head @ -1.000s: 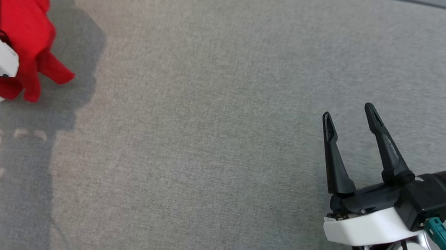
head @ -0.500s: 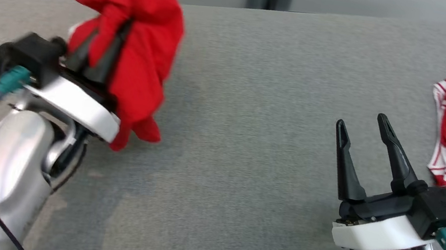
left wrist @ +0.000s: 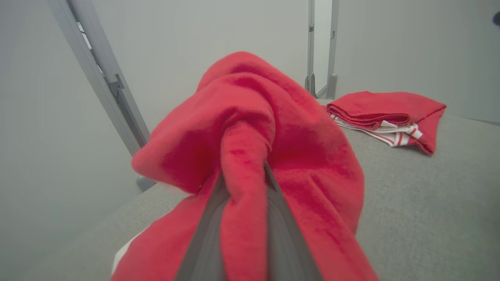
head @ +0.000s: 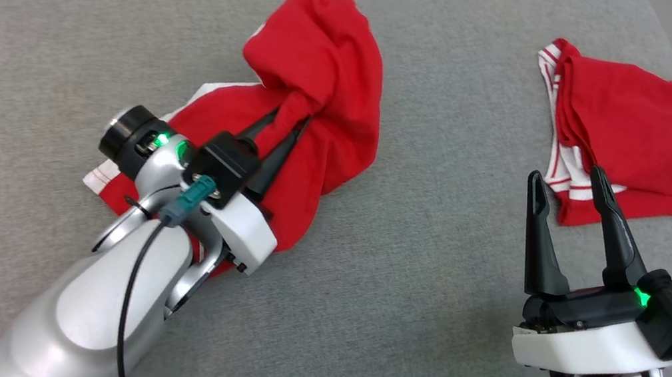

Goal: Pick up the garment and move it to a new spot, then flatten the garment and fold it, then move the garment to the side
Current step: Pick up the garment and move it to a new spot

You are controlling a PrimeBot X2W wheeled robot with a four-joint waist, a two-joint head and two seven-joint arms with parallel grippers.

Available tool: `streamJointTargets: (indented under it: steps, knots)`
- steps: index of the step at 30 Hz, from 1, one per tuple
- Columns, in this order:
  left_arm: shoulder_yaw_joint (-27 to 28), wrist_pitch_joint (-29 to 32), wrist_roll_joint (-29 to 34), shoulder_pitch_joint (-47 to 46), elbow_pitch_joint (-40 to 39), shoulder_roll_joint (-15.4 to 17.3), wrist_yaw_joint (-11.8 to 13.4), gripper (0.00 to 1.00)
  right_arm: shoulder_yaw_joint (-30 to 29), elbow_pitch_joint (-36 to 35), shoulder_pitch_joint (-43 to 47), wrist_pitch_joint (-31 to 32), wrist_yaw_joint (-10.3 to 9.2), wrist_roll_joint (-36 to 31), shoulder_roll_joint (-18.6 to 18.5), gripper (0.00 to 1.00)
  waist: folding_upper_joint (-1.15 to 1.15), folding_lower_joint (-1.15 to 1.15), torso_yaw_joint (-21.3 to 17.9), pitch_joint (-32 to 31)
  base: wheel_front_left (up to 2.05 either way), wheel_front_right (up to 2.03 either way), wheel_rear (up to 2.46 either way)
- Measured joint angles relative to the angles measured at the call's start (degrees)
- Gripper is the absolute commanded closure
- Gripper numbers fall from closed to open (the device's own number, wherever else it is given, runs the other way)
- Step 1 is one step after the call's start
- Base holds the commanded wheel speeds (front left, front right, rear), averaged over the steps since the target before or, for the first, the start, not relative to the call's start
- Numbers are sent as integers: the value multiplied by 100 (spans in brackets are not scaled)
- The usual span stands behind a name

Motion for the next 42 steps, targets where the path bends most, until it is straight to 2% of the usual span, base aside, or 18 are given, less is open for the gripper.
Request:
streamJointTargets:
  steps: [3,4,5,6,11,15,22,29,36,42]
  knots:
    - [-163,-48,133,-92,350,-107,-1,100,2,-42,-3,-4,0,54,1,0,0,0,-175,117,0,0,0]
    - [-208,-80,157,-108,469,-124,-1,86,-2,-58,-3,-7,0,74,1,0,0,0,-219,152,0,0,0]
    - [-227,-114,181,-110,575,-148,0,21,-2,-69,-4,-7,0,85,2,0,0,0,-254,179,0,0,0]
    - [-231,-132,165,-110,673,-191,-1,0,-10,-80,-4,-7,0,107,1,0,0,0,-280,199,0,0,0]
    - [-186,-312,53,-112,931,-261,-45,0,-125,-109,8,-8,0,109,1,0,0,0,-175,174,0,0,0]
    - [40,-434,-77,-109,882,-225,60,0,-141,-107,16,-8,0,46,7,0,0,0,28,88,0,0,0]
    - [624,-506,-243,145,279,-3,368,0,-186,-37,41,-9,0,-93,8,0,0,0,516,-143,0,0,0]
    - [1328,-520,-341,957,-508,143,580,0,-108,99,123,-9,0,-349,8,0,0,0,1076,-437,0,0,0]
    - [1893,-521,-378,1829,-976,64,658,0,-86,281,371,2,0,-435,-168,0,0,0,1591,-758,0,0,0]
    - [2349,-520,-379,2614,-1202,-331,557,0,-57,386,575,26,1,-428,-174,0,0,0,1944,-982,0,0,0]
